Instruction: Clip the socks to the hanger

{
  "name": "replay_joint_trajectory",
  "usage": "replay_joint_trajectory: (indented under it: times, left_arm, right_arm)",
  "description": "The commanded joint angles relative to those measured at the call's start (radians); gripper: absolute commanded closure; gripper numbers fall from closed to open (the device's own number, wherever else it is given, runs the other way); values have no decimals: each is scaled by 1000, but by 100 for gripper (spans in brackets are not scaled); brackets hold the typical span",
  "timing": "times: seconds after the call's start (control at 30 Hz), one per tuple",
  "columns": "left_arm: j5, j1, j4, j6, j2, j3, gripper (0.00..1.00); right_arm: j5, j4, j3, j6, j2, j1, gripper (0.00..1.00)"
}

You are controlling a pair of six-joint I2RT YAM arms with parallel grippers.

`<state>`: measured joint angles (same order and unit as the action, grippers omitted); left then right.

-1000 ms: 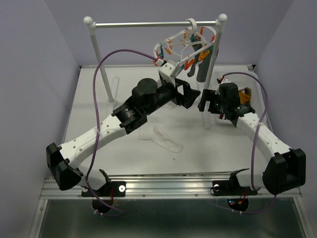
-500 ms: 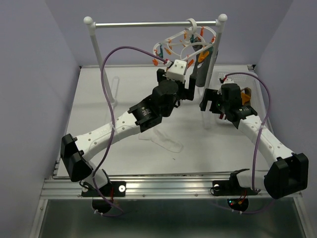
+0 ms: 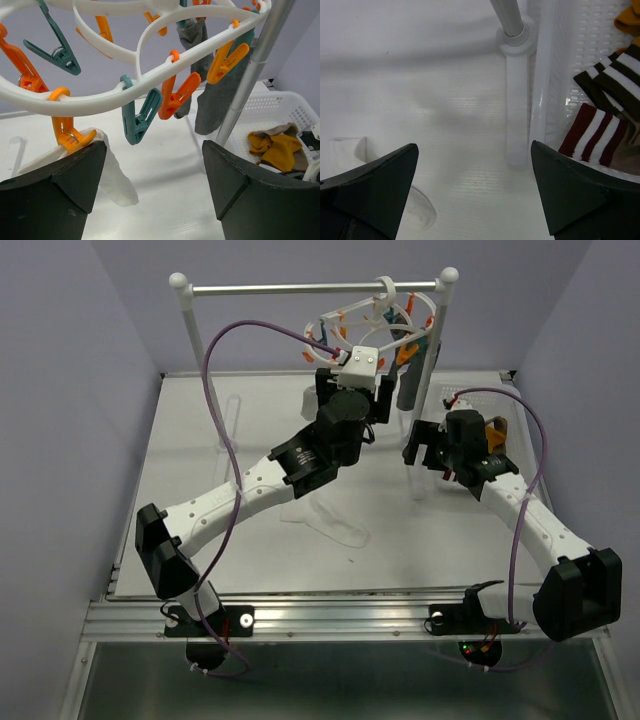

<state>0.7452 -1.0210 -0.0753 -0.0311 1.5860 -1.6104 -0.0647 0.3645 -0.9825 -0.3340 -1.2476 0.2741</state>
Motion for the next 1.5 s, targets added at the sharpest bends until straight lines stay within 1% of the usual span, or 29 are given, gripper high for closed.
replay_joint_trajectory:
  times: [0.0, 0.2, 0.33, 0.37, 0.4, 0.5, 0.73, 0.87, 0.93, 0.97, 1.07, 1.17, 1.27, 1.3, 1.4, 1.47]
  left_arm:
    - [95, -7, -63, 56, 26, -77, 12]
    - [166, -7, -58, 96, 71, -132, 14]
    - [183, -7, -63, 100, 83, -151, 19]
    - [187, -7, -66, 106, 89, -151, 23]
    - [203, -8, -70, 111, 92, -155, 24]
    - [270, -8, -89, 140, 107, -164, 24]
    - [273, -7, -107, 177, 131, -180, 25]
    - [318, -7, -110, 201, 150, -206, 26]
    - [321, -7, -104, 211, 160, -215, 29]
    - [322, -7, -101, 208, 161, -217, 34]
    - [325, -7, -101, 198, 160, -215, 41]
    - [318, -7, -100, 195, 160, -214, 52]
    - [309, -7, -95, 189, 154, -210, 55]
    - [309, -7, -93, 188, 154, -210, 59]
    - [299, -7, -84, 178, 150, -215, 64]
    - [278, -7, -61, 165, 150, -220, 64]
  right_arm:
    - [-12, -62, 1, -7, 27, -7, 0]
    - [-9, -65, 1, -3, 34, -16, 0]
    - [-4, -65, -5, -2, 33, -16, 0]
    - [-3, -67, -5, -2, 33, -16, 0]
    - [-3, -65, -7, -2, 30, -16, 0]
    - [0, -67, -8, 1, 30, -16, 0]
    - [6, -65, -13, 6, 27, -16, 0]
    - [8, -65, -12, 9, 28, -26, 0]
    - [8, -65, -10, 9, 30, -26, 0]
    - [11, -67, -8, 9, 31, -26, 0]
    - [16, -67, -8, 10, 31, -26, 0]
    - [20, -65, -7, 10, 31, -26, 0]
    - [23, -65, -5, 12, 33, -26, 0]
    - [28, -65, -5, 12, 33, -26, 0]
    - [34, -65, -4, 12, 33, -26, 0]
    - [40, -67, -4, 12, 34, -26, 0]
